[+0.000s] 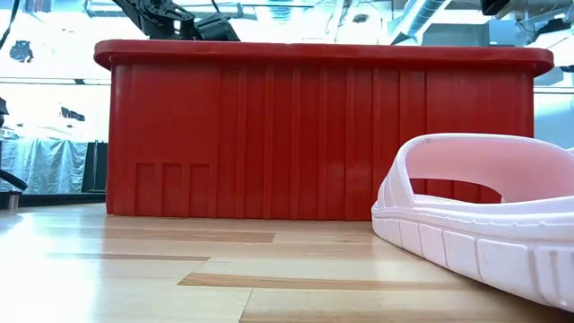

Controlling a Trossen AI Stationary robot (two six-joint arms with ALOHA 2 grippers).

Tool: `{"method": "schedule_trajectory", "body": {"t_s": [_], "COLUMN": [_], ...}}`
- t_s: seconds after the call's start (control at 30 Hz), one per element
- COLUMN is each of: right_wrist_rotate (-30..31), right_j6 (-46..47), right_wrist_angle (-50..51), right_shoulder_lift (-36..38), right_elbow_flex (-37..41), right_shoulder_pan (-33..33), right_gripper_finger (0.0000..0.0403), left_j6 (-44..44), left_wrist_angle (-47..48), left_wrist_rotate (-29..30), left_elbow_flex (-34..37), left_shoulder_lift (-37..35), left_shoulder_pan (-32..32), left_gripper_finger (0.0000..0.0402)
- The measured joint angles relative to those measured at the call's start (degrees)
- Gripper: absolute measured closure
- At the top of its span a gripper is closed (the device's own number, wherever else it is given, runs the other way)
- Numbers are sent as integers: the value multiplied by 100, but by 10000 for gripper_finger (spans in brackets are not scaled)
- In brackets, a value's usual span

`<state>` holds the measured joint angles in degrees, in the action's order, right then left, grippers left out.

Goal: Pick and place slides into bin
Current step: Put the left pink slipper into the red bin

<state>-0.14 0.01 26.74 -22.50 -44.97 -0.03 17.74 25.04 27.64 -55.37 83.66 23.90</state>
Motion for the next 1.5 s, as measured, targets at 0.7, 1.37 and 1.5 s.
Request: {"method": "schedule_trajectory", "body": {"t_s": [0.7, 1.37, 1.5], "right_wrist_rotate": [0, 0, 0], "right_j6": [0, -2, -1], "right_wrist_angle": [-1, 0, 0], "right_shoulder_lift": [1, 0, 1], "right_elbow_flex": [0, 0, 0], "right_shoulder_pan": [0, 2, 1], "right_gripper_finger": [403, 403, 403], "left_j6": [-10, -1939, -2046], "left_wrist_angle": [1000, 808, 878], "left_wrist_rotate": [-145, -316, -34], "left_elbow_flex": [-2380, -4374, -4341], "left_shoulder_lift": [-2, -1147, -1142], "left_shoulder_pan": [-494, -2576, -3277], "left_gripper_finger": [280, 281, 281]}}
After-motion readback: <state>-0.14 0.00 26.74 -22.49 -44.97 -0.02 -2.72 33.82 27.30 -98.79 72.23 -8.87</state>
